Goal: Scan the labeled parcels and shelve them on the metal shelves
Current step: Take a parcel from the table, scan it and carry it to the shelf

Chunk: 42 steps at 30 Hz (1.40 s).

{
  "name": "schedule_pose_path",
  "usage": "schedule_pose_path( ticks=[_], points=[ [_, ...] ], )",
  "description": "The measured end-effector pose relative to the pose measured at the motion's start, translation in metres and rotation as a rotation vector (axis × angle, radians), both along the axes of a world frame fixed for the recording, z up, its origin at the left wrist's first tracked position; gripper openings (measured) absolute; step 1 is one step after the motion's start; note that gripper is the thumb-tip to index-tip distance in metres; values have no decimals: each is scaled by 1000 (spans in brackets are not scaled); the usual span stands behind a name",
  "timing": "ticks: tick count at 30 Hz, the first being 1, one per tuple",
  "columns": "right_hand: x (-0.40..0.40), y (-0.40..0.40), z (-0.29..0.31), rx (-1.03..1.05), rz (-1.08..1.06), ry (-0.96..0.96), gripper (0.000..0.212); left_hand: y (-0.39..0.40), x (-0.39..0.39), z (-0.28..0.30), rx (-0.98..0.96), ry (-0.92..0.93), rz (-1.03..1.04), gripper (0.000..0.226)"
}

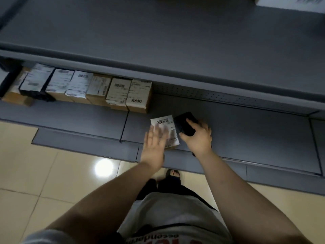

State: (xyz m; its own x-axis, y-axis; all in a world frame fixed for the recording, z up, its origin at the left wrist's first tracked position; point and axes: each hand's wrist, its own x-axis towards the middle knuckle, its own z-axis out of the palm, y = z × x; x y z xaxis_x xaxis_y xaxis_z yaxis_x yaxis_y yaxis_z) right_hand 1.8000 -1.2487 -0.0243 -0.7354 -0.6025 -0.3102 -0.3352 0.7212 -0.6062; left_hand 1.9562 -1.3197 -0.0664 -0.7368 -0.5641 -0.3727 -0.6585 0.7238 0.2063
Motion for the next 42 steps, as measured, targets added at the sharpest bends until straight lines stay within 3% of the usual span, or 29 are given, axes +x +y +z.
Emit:
schedule_pose_path(
  ticks=[3, 7, 13, 21, 26, 33, 42],
  points=[
    [11, -11, -3, -20, -88, 9, 63, 33, 15, -17, -36, -108, -280, 90],
    [29, -17, -11, -103, -170, 34, 59, 8, 18, -36, -101, -187, -413, 81],
    [42, -23, -31, -141, -317, 48, 60, -88, 3, -34, -92, -75, -569, 90],
    [44, -42, -36, -185, -383, 44, 60, -161, -22, -37, -219, -104, -672, 96],
    [44, -30, -28, -196, -408, 65, 59, -167, -22, -29, -131, 21, -689, 82],
    [25, 39, -3, -132, -586, 125, 58, -80, -73, 6, -10, 196, -742, 62],
    [-22, 236, 38, -127, -972, 221, 62, 121, -196, 65, -161, 313, -1032, 64]
  ],
)
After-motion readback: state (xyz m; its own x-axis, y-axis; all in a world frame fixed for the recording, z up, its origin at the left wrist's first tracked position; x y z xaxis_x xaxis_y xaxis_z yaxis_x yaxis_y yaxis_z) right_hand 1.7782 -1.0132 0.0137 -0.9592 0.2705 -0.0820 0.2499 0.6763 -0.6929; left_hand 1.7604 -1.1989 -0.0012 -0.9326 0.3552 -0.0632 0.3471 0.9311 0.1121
